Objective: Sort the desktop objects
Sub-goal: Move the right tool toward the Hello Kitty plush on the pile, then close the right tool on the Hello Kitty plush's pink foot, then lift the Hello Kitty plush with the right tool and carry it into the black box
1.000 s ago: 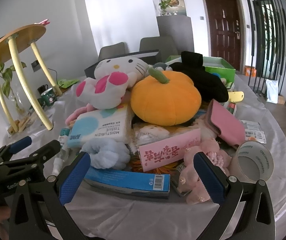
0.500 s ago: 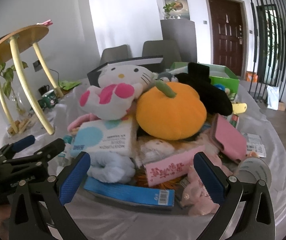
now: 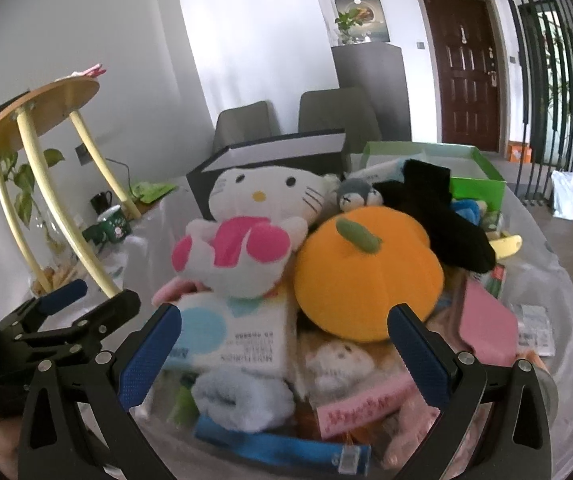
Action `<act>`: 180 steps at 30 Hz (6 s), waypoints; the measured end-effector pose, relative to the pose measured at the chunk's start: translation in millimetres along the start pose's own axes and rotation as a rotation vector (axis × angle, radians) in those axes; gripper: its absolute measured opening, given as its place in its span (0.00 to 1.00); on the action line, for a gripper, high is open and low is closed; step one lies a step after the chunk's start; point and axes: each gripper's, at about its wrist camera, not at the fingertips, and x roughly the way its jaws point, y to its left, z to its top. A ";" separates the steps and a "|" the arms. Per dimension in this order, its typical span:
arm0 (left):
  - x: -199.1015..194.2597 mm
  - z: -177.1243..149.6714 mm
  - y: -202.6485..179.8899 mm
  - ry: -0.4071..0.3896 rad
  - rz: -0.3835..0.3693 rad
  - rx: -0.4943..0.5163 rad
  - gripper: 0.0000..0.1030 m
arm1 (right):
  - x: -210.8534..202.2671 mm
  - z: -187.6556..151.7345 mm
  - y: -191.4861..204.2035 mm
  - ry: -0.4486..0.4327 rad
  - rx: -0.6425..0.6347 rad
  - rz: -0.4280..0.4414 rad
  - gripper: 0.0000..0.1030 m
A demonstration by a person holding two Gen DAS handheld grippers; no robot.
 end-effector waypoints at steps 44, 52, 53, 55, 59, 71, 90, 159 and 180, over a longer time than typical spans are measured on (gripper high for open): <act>79.9 31.9 9.4 0.155 -0.390 -0.121 0.31 | 92.4 35.9 7.1 0.124 -0.008 0.144 0.35; 64.2 36.2 11.8 0.127 -0.392 -0.118 0.31 | 77.1 40.7 18.2 0.089 -0.039 0.147 0.35; 61.9 36.7 11.9 0.122 -0.392 -0.117 0.31 | 75.0 41.4 19.6 0.084 -0.041 0.149 0.35; 57.0 38.3 12.6 0.111 -0.390 -0.114 0.31 | 70.6 42.8 22.0 0.074 -0.047 0.153 0.35; 48.7 42.1 14.2 0.092 -0.386 -0.111 0.31 | 60.9 45.7 29.3 0.052 -0.065 0.161 0.35; 19.4 53.1 15.1 0.027 -0.386 -0.093 0.31 | 33.1 54.6 45.1 -0.012 -0.113 0.179 0.32; -28.8 108.0 22.5 -0.145 -0.363 -0.039 0.31 | -7.4 108.7 75.2 -0.162 -0.201 0.214 0.32; 111.3 250.0 86.6 -0.238 -0.357 -0.107 0.30 | 131.0 254.0 97.6 -0.183 -0.292 0.190 0.32; 207.4 260.6 106.7 -0.153 -0.362 -0.170 0.29 | 221.5 266.5 88.9 -0.089 -0.306 0.138 0.32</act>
